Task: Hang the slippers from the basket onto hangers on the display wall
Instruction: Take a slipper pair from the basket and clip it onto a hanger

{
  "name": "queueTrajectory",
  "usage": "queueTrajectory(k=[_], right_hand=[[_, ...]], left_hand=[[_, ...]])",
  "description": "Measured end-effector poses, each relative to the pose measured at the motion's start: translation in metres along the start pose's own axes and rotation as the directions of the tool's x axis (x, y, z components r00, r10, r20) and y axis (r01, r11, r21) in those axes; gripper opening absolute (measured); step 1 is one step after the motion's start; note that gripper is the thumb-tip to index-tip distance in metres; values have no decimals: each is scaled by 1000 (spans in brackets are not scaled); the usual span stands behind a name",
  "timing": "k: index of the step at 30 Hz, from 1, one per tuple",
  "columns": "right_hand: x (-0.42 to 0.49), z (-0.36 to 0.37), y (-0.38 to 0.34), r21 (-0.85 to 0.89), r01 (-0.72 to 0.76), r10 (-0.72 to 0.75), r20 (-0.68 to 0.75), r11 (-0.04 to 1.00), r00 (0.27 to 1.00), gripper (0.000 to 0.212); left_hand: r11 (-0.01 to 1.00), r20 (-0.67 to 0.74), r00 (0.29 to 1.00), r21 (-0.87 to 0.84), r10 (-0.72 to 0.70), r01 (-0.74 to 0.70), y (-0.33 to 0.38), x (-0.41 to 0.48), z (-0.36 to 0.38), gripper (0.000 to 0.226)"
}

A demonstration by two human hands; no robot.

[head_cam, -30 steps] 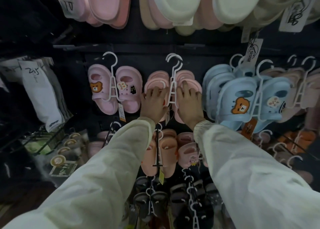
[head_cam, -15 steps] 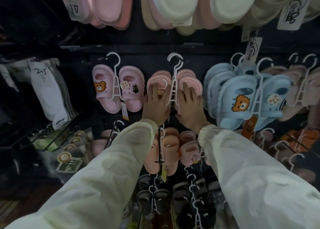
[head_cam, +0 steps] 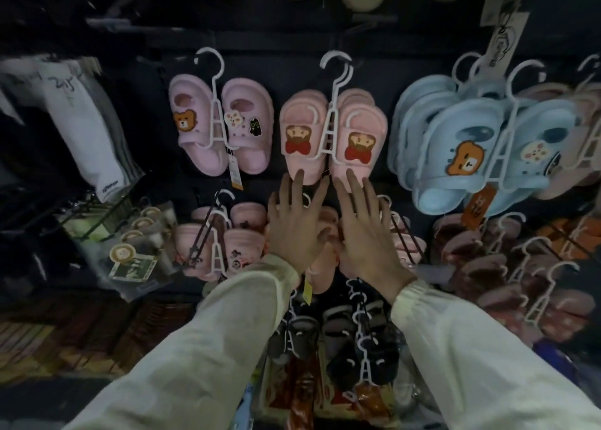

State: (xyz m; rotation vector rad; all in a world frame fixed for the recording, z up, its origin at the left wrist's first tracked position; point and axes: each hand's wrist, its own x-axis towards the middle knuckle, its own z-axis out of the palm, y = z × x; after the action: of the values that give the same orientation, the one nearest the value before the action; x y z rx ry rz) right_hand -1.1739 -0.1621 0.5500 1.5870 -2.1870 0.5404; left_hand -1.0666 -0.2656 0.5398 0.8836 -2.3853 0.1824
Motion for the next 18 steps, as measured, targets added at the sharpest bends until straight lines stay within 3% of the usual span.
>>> queueTrajectory(k=[5,10,14,18], right_hand=[[-36,1,-3,84,-5,-2,89,996,996,105],[-68,-2,4,84,31,-37,69,996,997,98],[-100,-6,17,129,55,-67,90,990,994,107],[-141,-13,34,144,101,-124,163,984,979,103]], left_hand=[[1000,-33,999,-25,13,-14,16,-36,-3,87],[996,-32,999,-90,-11,8,38,-65,-9,79],[994,31,1000,-106,-1,4,61,-97,-14,76],[982,41,999,-188,-25,32,98,-129,-18,73]])
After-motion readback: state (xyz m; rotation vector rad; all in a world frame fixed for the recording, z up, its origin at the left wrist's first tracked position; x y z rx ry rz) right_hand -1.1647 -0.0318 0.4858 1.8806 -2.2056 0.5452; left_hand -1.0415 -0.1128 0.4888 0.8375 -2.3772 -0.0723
